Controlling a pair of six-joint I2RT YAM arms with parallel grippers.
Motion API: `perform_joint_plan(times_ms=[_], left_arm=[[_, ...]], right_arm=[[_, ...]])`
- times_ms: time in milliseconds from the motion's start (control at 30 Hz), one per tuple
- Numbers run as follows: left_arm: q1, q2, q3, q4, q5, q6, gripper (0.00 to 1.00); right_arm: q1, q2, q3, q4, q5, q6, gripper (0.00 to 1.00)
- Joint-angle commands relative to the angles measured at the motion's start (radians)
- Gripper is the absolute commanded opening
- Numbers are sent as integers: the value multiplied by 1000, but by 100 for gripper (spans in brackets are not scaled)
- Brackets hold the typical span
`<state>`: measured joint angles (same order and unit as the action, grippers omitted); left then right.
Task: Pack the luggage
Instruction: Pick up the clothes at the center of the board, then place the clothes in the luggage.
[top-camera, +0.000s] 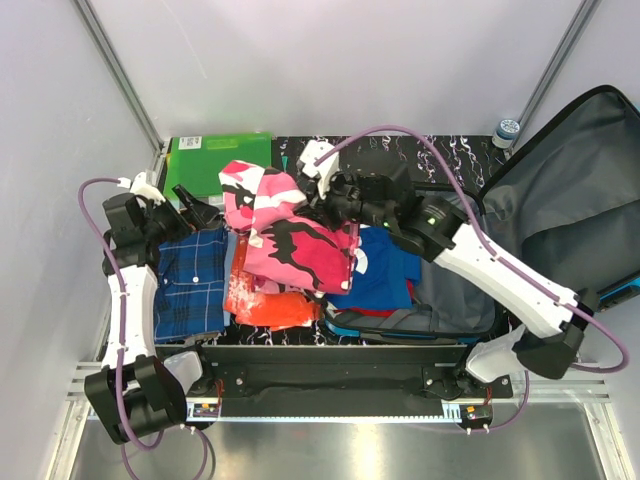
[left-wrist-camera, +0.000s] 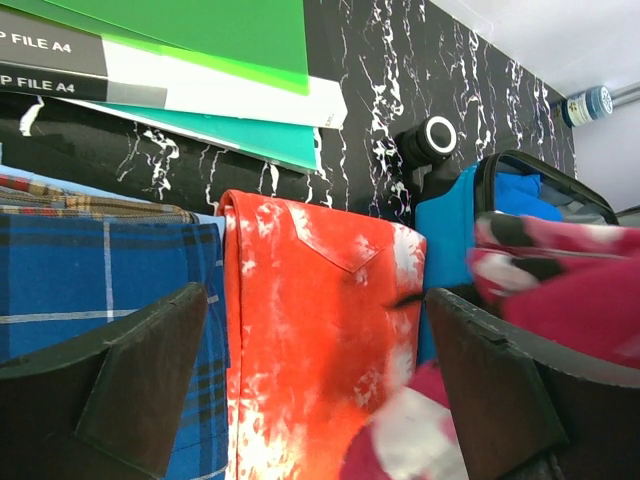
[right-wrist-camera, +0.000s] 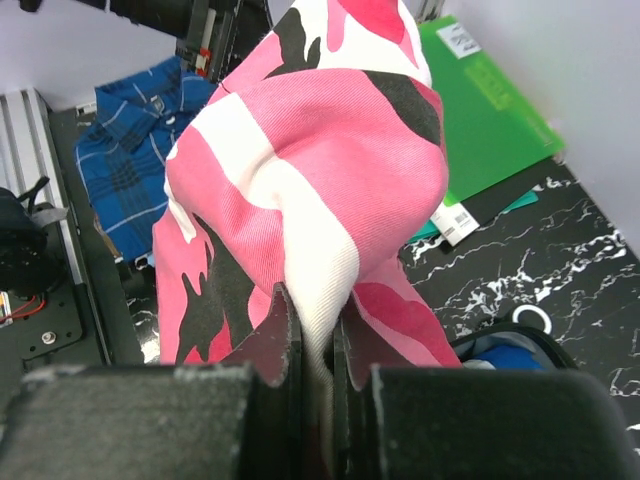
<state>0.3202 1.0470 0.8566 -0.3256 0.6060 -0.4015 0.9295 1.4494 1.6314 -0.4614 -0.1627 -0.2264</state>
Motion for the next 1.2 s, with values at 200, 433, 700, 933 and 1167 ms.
perform_joint_plan(times_ms=[200,433,700,933,1167], left_arm=[[34,-5,-14,57,12,-17,96],[37,8,-19,60,11,-20,96],[39,15,-27,63,11,-26,96],[37,13,-30,65,12,-28,96],[39,11,-34,71,23,-33,96]], right_arm=[[6,-204,47,46,69,-17,0],[5,-277,114,-66,132,-40,0],[5,-350,212,-121,241,-73,0],[5,-373,245,-186,267,-76,0],[5,-374,203,-218,342,-83,0]])
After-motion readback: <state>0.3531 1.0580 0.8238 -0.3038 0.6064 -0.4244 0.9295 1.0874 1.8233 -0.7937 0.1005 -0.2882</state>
